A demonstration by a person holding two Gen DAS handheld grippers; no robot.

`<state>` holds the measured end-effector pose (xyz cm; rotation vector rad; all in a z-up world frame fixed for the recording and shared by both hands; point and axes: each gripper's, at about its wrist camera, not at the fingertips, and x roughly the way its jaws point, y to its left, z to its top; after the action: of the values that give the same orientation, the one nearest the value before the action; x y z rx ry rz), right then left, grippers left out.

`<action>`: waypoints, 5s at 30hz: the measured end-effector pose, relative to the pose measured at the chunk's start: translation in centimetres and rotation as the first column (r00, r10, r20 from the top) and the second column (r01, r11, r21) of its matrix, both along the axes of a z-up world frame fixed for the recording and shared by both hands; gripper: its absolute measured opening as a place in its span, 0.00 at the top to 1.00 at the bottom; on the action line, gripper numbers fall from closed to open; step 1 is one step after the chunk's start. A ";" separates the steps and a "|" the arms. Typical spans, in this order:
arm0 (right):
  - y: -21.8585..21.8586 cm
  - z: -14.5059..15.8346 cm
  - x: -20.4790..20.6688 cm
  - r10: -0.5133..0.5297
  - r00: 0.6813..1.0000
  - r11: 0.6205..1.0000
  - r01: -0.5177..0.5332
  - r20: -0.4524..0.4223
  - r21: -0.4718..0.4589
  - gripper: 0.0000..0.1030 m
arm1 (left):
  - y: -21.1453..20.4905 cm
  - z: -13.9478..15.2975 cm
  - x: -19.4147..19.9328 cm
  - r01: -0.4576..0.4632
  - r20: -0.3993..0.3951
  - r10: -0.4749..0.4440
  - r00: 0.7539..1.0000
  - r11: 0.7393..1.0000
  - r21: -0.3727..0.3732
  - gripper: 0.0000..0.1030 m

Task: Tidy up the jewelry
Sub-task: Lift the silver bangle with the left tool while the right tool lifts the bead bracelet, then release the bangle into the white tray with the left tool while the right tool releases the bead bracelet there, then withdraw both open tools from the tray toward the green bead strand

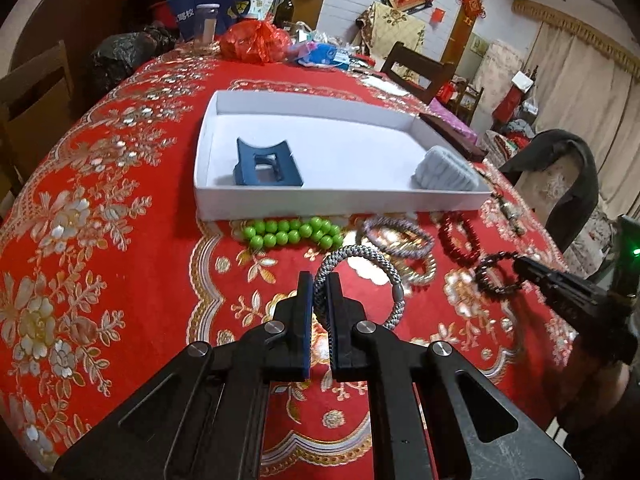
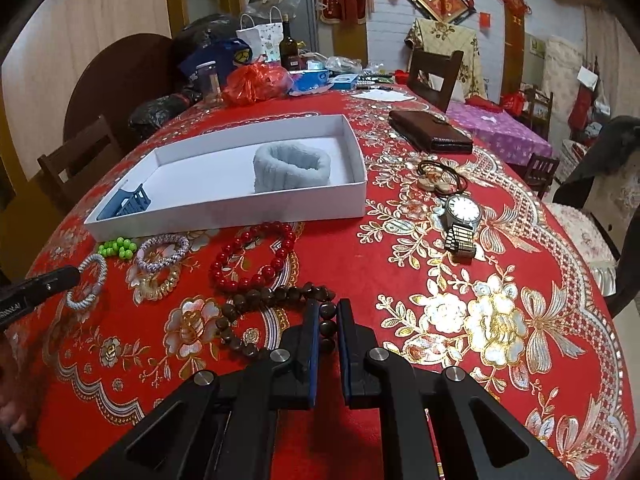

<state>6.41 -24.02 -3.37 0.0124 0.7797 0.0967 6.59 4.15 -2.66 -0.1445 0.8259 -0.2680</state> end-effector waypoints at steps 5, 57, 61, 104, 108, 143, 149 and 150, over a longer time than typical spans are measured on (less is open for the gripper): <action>1.0 0.1 -0.3 0.009 1.000 0.998 -0.007 0.023 -0.064 0.93 | 0.6 -0.8 0.1 -0.027 -0.019 0.026 0.999 1.000 -0.013 0.95; 0.6 0.5 -0.8 -0.013 0.998 0.998 0.016 0.055 -0.059 0.93 | 1.2 -1.7 0.7 -0.074 -0.081 0.074 0.994 0.997 -0.005 0.95; 0.9 1.3 -1.5 0.019 0.995 0.999 -0.015 0.094 -0.042 0.93 | 1.7 -1.5 0.4 -0.086 -0.063 0.085 0.994 0.996 -0.017 0.95; 9.0 6.7 21.0 0.186 0.980 0.971 -0.173 -0.069 0.163 0.93 | 1.1 3.9 20.7 -0.131 -0.114 0.136 0.984 0.990 0.051 0.95; 7.1 4.9 23.4 0.136 0.979 0.977 -0.107 -0.152 0.183 0.93 | 1.8 2.8 22.1 -0.151 -0.130 0.163 0.978 0.984 0.099 0.95; 0.9 1.8 1.3 0.039 0.999 0.992 -0.042 0.032 0.122 0.61 | 2.7 1.8 3.4 -0.010 -0.024 0.013 1.000 0.992 0.125 0.59; -0.1 -0.2 0.6 -0.013 1.000 0.989 0.012 0.003 0.145 0.61 | 1.3 -0.4 4.5 0.007 -0.070 0.001 0.998 0.994 0.108 0.59; 0.0 -0.3 0.7 -0.006 1.000 0.990 0.007 -0.003 0.142 0.61 | 0.9 -0.6 4.9 0.010 -0.070 -0.002 0.998 0.994 0.112 0.59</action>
<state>7.10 -23.97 -3.63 0.1502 0.7742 0.1460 11.50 5.09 -3.31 -0.0463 0.9092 -0.2227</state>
